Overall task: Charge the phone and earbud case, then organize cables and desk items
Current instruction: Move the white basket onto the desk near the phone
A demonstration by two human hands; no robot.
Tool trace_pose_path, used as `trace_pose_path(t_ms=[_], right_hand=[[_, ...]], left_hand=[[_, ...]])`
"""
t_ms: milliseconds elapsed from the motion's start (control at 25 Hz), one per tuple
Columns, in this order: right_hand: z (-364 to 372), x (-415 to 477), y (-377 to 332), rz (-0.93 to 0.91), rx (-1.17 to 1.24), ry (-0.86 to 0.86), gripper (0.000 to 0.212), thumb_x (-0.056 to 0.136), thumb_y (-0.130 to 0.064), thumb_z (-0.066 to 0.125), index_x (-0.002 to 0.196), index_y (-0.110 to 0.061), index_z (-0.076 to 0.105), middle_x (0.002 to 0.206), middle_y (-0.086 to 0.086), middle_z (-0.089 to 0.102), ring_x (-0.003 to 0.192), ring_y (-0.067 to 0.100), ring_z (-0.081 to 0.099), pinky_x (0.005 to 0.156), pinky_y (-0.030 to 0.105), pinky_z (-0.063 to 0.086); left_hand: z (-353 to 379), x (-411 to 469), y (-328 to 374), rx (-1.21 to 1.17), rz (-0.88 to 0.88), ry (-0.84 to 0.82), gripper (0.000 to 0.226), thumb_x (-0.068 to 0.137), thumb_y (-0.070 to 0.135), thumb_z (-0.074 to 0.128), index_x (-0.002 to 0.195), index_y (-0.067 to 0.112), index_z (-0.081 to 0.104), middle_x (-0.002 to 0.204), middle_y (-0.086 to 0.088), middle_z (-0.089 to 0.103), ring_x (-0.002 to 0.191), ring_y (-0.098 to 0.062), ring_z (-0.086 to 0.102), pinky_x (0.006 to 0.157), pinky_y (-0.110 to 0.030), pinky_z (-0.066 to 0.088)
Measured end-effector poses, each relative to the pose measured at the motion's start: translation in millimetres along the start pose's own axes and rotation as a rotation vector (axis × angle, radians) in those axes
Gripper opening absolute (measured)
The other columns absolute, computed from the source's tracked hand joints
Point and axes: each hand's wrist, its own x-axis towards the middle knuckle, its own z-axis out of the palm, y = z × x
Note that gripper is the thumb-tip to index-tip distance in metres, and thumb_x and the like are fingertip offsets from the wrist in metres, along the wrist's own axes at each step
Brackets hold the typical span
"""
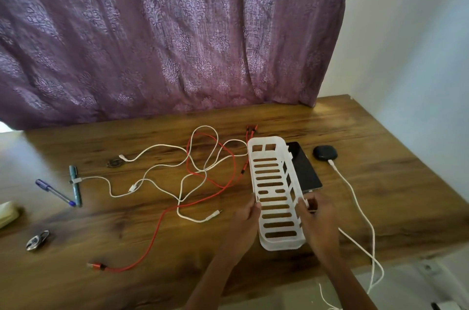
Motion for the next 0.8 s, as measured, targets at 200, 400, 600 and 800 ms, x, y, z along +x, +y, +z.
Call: trace_pose_path(t_ms=[200,400,600,800], right_hand=[[13,16,-5,-0.083,0.002,-0.068,0.005,0.088,-0.017,0.059,0.09,-0.013,0.056,0.092,0.004,0.058,0.081,0.015,0.058,0.062,0.015,0.042],[27,34,-25,-0.09,-0.022,-0.151,0.007,0.09,-0.016,0.055,0.096,-0.012,0.056,0.095,0.0,0.053,0.085,0.013,0.055,0.064,0.015,0.042],[29,43,-26,-0.122,-0.038,-0.102,0.009,0.09,-0.014,0.056,0.097,-0.009,0.059,0.096,0.001,0.052,0.084,0.011,0.052,0.063,0.011,0.036],[27,46,-20,-0.124,-0.047,-0.093,0.007,0.09,-0.014,0.056,0.094,-0.008,0.058,0.096,0.005,0.055,0.083,0.012,0.051,0.061,0.008,0.034]], left_hand=[[-9,13,-5,-0.038,0.015,0.054,0.029,0.1,0.022,0.032,0.124,0.036,0.042,0.103,0.025,0.056,0.084,0.018,0.054,0.067,0.0,0.043],[-21,35,-10,-0.025,0.02,0.135,0.034,0.1,0.023,0.034,0.131,0.021,0.047,0.103,0.018,0.062,0.093,0.004,0.06,0.075,-0.013,0.05],[-22,41,-6,0.005,0.018,0.114,0.034,0.099,0.026,0.034,0.131,0.023,0.047,0.103,0.019,0.06,0.094,0.004,0.058,0.068,-0.007,0.049],[-16,42,-6,-0.019,0.019,0.104,0.032,0.1,0.026,0.033,0.129,0.025,0.046,0.11,0.014,0.06,0.101,0.0,0.059,0.068,-0.005,0.047]])
